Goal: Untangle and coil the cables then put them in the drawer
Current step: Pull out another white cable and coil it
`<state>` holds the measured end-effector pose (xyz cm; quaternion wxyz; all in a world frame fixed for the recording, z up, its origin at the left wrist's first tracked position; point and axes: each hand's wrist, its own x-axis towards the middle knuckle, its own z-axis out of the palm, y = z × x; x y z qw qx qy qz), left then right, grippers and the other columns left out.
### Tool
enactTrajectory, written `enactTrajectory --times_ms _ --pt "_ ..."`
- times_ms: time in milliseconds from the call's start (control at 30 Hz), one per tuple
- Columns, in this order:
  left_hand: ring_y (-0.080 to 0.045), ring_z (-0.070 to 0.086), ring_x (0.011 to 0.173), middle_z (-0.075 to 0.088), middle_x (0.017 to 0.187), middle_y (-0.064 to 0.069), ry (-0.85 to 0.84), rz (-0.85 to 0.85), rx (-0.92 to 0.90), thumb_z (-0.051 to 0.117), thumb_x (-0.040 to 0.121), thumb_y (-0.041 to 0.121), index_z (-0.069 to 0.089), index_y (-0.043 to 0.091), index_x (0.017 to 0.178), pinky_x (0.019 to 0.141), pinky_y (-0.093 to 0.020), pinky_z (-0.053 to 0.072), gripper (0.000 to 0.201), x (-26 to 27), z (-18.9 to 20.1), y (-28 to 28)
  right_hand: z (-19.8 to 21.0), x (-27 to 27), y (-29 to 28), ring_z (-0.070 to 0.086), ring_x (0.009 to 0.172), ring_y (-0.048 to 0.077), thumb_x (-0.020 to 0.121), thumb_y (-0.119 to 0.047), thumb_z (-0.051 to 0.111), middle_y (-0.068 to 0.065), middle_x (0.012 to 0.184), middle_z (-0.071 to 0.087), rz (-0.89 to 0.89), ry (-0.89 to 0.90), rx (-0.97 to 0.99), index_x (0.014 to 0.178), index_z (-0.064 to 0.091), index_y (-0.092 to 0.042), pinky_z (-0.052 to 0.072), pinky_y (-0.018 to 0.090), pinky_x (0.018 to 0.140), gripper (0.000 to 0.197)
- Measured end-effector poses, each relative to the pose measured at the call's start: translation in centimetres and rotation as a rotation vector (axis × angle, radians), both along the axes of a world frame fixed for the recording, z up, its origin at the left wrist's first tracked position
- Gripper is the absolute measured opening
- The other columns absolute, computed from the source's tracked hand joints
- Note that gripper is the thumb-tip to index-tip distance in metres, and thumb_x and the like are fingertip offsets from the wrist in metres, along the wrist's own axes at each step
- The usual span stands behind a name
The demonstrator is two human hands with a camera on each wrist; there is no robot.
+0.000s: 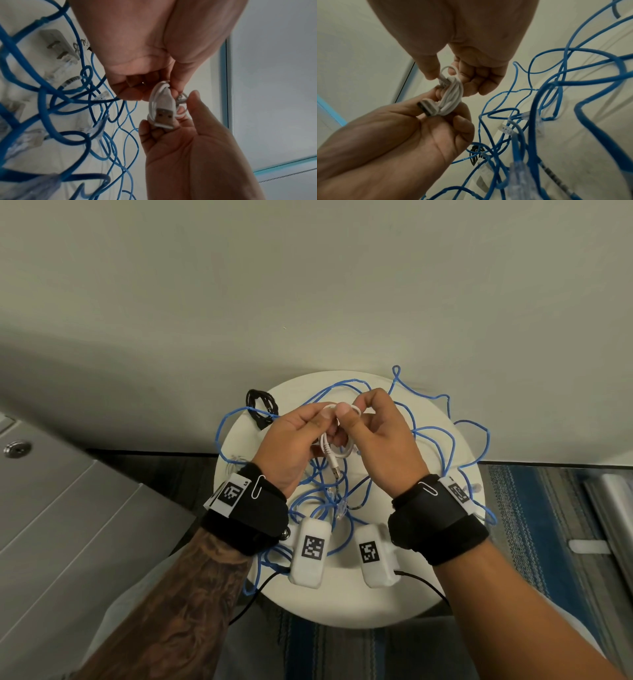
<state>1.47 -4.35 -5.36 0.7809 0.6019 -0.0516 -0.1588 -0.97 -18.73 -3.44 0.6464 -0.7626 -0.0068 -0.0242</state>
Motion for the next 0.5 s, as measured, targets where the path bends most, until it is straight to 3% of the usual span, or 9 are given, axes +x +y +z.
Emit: enactTrajectory --times_ms 67,133,233,400,500 --pt "-0.020 0.056 0.076 0.057 0.078 -0.005 -0.013 0.010 0.029 0.051 0.096 0.025 0.069 0.009 0.109 0.073 -0.036 0.051 0.027 0.0 0.0 0.0 0.0 0.2 -0.2 0.066 0.063 0.011 0.103 -0.026 0.052 0.004 0.070 0.069 0.007 -0.009 -0.039 0.097 0.047 -0.005 0.050 0.021 0.062 0.023" --pt "-0.022 0.056 0.079 0.059 0.078 -0.003 -0.047 0.019 0.103 0.054 0.095 0.028 0.069 0.014 0.110 0.074 -0.038 0.051 0.025 0.1 0.1 0.0 -0.2 0.3 -0.5 0.066 0.065 0.012 0.104 -0.027 0.051 0.003 0.072 0.069 -0.009 -0.029 -0.104 0.095 0.048 -0.008 0.050 0.023 0.061 0.021" --pt "-0.013 0.057 0.072 0.061 0.076 0.002 -0.087 0.028 0.193 0.056 0.098 0.016 0.065 0.014 0.111 0.069 -0.032 0.050 0.017 0.1 0.1 -0.1 -1.0 0.7 -0.8 0.063 0.081 0.020 0.101 -0.030 0.055 0.004 0.085 0.065 -0.092 -0.120 -0.288 0.092 0.054 -0.013 0.051 0.033 0.069 0.020" --pt "0.001 0.060 0.063 0.065 0.069 0.015 -0.119 0.012 0.240 0.058 0.095 0.005 0.061 0.009 0.114 0.063 -0.017 0.047 0.021 -0.3 0.3 -0.6 -0.8 0.4 -0.8 0.059 0.071 0.025 0.097 -0.021 0.064 0.010 0.076 0.064 -0.128 -0.176 -0.159 0.085 0.061 -0.005 0.051 0.033 0.065 0.020" --pt "-0.005 0.058 0.064 0.068 0.076 0.010 -0.117 -0.023 0.236 0.060 0.094 0.009 0.065 0.017 0.110 0.066 -0.025 0.048 0.019 -0.4 0.6 -0.5 -0.6 0.3 -1.0 0.061 0.069 0.024 0.095 -0.018 0.067 0.010 0.075 0.066 -0.145 -0.218 -0.138 0.087 0.066 -0.004 0.053 0.034 0.065 0.017"
